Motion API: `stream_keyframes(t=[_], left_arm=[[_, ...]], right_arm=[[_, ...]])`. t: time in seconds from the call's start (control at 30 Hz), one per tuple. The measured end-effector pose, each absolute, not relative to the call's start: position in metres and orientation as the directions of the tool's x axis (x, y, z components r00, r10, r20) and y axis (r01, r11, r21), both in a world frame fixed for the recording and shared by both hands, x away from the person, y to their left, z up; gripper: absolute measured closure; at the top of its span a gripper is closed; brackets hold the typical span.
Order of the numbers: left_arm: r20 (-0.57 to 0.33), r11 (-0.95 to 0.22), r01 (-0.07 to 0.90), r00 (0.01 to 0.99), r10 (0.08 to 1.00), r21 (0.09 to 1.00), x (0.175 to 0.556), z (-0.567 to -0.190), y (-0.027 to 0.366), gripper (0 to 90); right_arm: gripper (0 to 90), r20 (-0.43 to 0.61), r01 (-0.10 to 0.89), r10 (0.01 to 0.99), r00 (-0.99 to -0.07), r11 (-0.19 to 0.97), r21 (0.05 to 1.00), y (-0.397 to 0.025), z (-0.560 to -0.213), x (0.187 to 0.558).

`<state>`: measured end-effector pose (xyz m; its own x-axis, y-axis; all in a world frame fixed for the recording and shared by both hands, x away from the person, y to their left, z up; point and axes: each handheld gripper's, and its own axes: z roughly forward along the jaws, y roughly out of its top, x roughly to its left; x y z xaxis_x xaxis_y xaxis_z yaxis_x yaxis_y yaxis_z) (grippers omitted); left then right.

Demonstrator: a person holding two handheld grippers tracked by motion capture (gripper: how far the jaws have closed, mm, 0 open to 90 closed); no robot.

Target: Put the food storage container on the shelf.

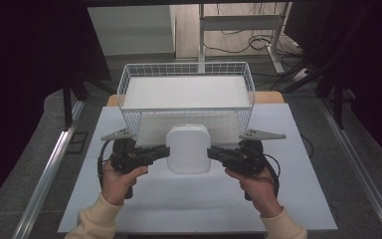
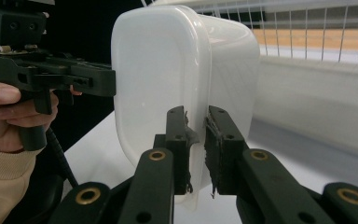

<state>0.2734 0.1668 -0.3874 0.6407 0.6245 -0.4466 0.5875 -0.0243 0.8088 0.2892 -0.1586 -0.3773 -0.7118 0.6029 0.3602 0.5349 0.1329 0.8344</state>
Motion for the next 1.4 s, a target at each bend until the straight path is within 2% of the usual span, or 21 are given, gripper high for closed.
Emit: stream_keyframes(t=[0.27,1.4], left_arm=[[-0.443,-0.013,0.576,0.644,0.624,0.818,0.286,-0.371,0.171,78.8],[-0.414,-0.004,0.548,0.638,0.65,0.837,0.327,-0.321,0.175,78.0]], right_arm=[[79.9,0.337,0.516,0.604,-0.722,0.147,0.844,-0.154,-0.356,0.301],[80.4,0.312,0.477,0.598,-0.738,0.135,0.868,-0.146,-0.306,0.34]])
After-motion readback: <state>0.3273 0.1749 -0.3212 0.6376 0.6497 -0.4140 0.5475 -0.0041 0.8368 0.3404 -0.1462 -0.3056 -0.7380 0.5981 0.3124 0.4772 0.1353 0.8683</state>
